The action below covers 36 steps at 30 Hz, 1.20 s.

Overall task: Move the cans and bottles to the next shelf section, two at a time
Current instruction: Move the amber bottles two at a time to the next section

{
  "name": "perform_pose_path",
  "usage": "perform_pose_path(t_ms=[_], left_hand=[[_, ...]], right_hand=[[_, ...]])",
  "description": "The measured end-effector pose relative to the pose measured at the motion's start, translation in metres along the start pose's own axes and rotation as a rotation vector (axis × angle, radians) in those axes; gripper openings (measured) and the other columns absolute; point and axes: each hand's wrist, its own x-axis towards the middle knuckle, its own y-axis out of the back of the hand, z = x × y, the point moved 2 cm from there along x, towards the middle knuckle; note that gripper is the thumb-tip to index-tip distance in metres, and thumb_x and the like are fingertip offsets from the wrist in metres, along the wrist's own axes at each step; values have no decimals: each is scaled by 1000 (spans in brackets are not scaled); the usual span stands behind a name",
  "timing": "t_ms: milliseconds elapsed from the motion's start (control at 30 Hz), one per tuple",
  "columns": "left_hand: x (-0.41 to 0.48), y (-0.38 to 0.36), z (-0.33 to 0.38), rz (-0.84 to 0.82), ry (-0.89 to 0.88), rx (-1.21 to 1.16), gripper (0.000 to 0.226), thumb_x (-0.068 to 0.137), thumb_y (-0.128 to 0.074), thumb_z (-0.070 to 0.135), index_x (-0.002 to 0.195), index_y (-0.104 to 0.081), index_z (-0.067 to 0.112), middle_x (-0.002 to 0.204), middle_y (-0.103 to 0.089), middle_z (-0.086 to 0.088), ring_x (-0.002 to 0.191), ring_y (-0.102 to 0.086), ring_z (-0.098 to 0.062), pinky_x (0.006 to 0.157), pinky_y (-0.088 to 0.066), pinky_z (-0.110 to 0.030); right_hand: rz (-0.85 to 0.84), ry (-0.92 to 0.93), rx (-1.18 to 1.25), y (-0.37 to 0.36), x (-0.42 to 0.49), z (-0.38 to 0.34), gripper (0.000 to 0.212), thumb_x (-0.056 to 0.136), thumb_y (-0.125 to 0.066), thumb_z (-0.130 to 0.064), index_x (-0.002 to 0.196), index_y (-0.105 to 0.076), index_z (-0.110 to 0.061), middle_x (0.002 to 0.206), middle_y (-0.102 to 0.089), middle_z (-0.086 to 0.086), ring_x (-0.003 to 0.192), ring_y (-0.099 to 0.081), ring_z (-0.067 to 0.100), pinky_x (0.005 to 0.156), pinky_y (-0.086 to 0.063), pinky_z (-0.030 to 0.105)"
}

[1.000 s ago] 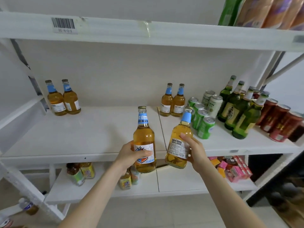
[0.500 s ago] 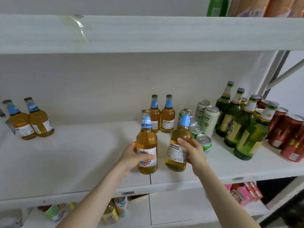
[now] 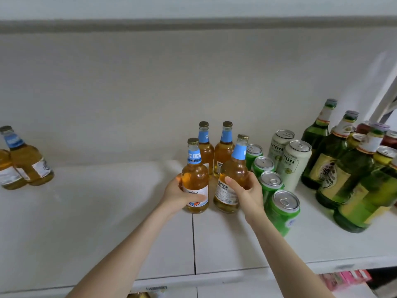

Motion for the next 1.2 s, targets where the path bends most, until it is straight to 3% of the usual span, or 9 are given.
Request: perform_pose_path(t_ms=[233, 367, 567, 700, 833, 900, 1033, 1200], left_hand=[[16, -11, -6, -2, -53, -11, 76, 44, -98, 18, 111, -63, 33, 106, -73, 11, 98, -70, -12, 83, -60, -35], [21, -14, -7, -36, -95, -15, 79, 41, -96, 17, 111, -63, 35, 103, -75, 11, 97, -72, -10, 84, -59, -34], [20, -14, -9, -60, -132, -25, 77, 53, -95, 5, 120, -62, 27, 106, -75, 9, 98, -71, -10, 82, -58, -28], [15, -11, -16, -92, -116, -39, 78, 55, -95, 8, 120, -59, 31, 115, -72, 10, 104, -68, -7, 84, -56, -25], [5, 0, -30, -59, -102, -66, 71, 61, -89, -5, 114, -58, 31, 106, -71, 8, 96, -69, -1, 76, -53, -15], [2, 2, -34, -41, -116, -66, 66, 65, -87, -4, 116, -59, 28, 102, -73, 7, 92, -70, -2, 76, -53, -15], [2, -7, -36, 44, -132, -98, 56, 68, -86, 1, 115, -63, 21, 93, -76, 10, 89, -72, -5, 72, -53, -15], [6, -15, -36, 83, -139, -97, 57, 67, -88, 8, 117, -63, 20, 100, -75, 5, 90, -72, -5, 74, -54, -16]], right_hand=[[-49, 92, -96, -1, 10, 11, 48, 74, -85, -12, 115, -61, -17, 102, -72, -4, 88, -70, 1, 73, -54, 18], [-75, 108, -76, 0, 13, 16, 50, 75, -85, -10, 118, -60, -17, 105, -73, -2, 96, -70, 8, 80, -56, 23], [-120, 135, -74, 2, 12, 18, 57, 78, -80, -3, 128, -54, -12, 108, -70, -5, 93, -67, -4, 77, -50, 11], [-139, 108, -68, 6, 8, 27, 67, 78, -82, -6, 136, -50, -16, 121, -67, -6, 105, -65, -2, 81, -51, 12], [-129, 92, -60, 11, -3, 37, 72, 78, -81, -7, 141, -47, -18, 134, -59, -9, 114, -59, -6, 85, -47, 9], [-119, 92, -50, 12, -4, 41, 72, 79, -81, -9, 142, -46, -19, 135, -57, -11, 116, -57, -7, 87, -46, 8], [-88, 112, -69, 11, 1, 46, 57, 85, -76, -9, 135, -52, -19, 132, -62, -3, 120, -59, 8, 98, -50, 21], [-62, 124, -52, 9, 2, 48, 53, 87, -74, -10, 134, -52, -17, 130, -63, -4, 116, -61, 5, 89, -49, 14]])
